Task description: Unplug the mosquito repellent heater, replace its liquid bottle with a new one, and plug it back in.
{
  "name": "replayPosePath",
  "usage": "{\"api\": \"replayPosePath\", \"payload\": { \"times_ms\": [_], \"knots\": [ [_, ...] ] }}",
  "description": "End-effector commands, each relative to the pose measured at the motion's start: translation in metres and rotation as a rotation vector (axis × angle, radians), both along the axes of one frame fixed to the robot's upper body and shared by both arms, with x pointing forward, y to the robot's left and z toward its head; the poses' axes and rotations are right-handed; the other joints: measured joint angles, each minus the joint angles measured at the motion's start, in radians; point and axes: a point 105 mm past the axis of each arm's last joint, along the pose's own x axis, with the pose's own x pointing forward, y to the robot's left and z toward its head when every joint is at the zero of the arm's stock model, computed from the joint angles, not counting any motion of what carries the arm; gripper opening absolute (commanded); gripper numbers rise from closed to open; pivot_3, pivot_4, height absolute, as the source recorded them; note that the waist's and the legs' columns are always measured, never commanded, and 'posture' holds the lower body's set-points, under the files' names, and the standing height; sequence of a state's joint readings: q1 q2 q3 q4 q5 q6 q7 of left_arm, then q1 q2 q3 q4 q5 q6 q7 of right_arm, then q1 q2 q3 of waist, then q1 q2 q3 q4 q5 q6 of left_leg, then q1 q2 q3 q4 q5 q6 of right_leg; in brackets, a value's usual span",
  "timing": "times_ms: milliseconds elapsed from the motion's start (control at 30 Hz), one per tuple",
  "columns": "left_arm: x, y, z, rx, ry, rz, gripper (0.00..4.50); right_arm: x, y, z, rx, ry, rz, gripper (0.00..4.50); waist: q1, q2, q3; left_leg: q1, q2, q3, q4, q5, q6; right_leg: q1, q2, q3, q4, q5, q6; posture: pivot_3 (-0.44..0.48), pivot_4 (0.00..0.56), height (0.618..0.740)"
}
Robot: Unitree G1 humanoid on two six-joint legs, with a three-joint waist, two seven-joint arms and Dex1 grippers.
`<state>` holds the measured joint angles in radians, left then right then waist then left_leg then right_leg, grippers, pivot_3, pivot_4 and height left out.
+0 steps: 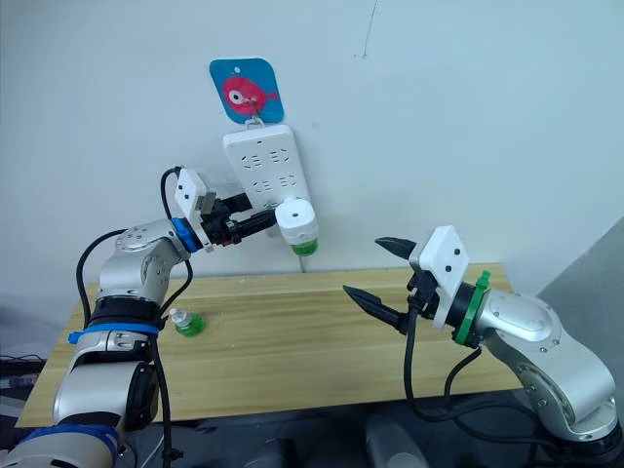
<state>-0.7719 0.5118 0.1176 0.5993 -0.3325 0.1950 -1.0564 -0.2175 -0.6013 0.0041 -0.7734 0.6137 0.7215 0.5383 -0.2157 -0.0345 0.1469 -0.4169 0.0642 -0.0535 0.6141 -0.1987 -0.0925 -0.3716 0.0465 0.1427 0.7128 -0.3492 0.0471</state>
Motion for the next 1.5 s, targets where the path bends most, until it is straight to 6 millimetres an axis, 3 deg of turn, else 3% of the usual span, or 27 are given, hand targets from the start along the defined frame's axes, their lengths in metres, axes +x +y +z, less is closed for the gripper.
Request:
{"api": "replayPosePath", "payload": {
  "times_ms": [33, 133, 233, 367, 533, 767, 1367, 1500],
  "knots": [
    [-0.001, -0.004, 0.017, -0.004, -0.053, -0.024, 2.49, -0.005, 0.012, 0.009, 0.027, -0.035, 0.012, 4.5, -0.001, 0.0, 0.0, 0.0, 0.0, 0.0, 0.0, 0.0, 0.0, 0.0, 0.0, 0.0, 0.0, 0.0, 0.0, -0.263, 0.149, 0.732],
    [-0.002, -0.004, 0.016, 0.007, -0.053, -0.026, 1.71, 0.013, 0.02, 0.005, 0.025, -0.004, -0.106, 4.5, -0.002, 0.001, 0.001, 0.0, 0.0, -0.001, 0.0, 0.0, 0.0, 0.0, 0.0, 0.0, 0.001, 0.0, 0.0, -0.264, 0.149, 0.732],
    [-0.003, -0.005, 0.016, 0.01, -0.052, -0.032, 1.36, 0.025, 0.033, 0.006, 0.024, -0.026, -0.176, 4.5, -0.002, 0.002, 0.001, 0.0, -0.001, -0.002, 0.003, 0.001, -0.001, 0.001, 0.0, 0.0, 0.002, 0.0, 0.001, -0.262, 0.149, 0.732],
    [-0.007, -0.008, 0.016, 0.011, -0.056, -0.039, 1.34, 0.049, 0.059, 0.012, 0.071, -0.057, -0.324, 4.5, -0.004, 0.002, 0.001, -0.001, -0.001, -0.002, 0.005, 0.001, 0.0, 0.001, 0.0, 0.0, 0.002, 0.0, 0.001, -0.253, 0.146, 0.732],
    [-0.01, -0.011, 0.015, 0.015, -0.056, -0.043, 1.34, 0.06, 0.075, 0.016, 0.117, -0.061, -0.374, 4.5, -0.002, 0.003, 0.002, -0.008, -0.001, -0.008, 0.008, 0.0, -0.001, -0.002, 0.0, -0.005, 0.002, 0.003, -0.003, -0.237, 0.143, 0.732],
    [-0.012, -0.012, 0.015, 0.021, -0.057, -0.041, 1.34, 0.07, 0.08, 0.022, 0.177, -0.056, -0.378, 4.5, -0.003, 0.005, 0.003, -0.012, -0.001, -0.018, 0.01, 0.001, -0.001, -0.002, 0.0, -0.016, 0.003, 0.003, -0.004, -0.23, 0.136, 0.732],
    [-0.013, -0.009, 0.016, 0.021, -0.062, -0.037, 1.34, 0.091, 0.092, 0.02, 0.242, -0.008, -0.343, 4.5, -0.005, 0.005, 0.003, -0.014, -0.002, -0.023, 0.011, 0.001, -0.001, -0.002, 0.0, -0.021, 0.004, 0.003, -0.004, -0.217, 0.117, 0.732],
    [-0.012, -0.008, 0.016, 0.022, -0.063, -0.036, 1.34, 0.093, 0.094, 0.02, 0.254, 0.001, -0.339, 3.52, -0.005, 0.005, 0.003, -0.014, -0.002, -0.023, 0.011, 0.001, -0.001, -0.002, 0.0, -0.022, 0.004, 0.003, -0.004, -0.217, 0.115, 0.732]
  ]
}}
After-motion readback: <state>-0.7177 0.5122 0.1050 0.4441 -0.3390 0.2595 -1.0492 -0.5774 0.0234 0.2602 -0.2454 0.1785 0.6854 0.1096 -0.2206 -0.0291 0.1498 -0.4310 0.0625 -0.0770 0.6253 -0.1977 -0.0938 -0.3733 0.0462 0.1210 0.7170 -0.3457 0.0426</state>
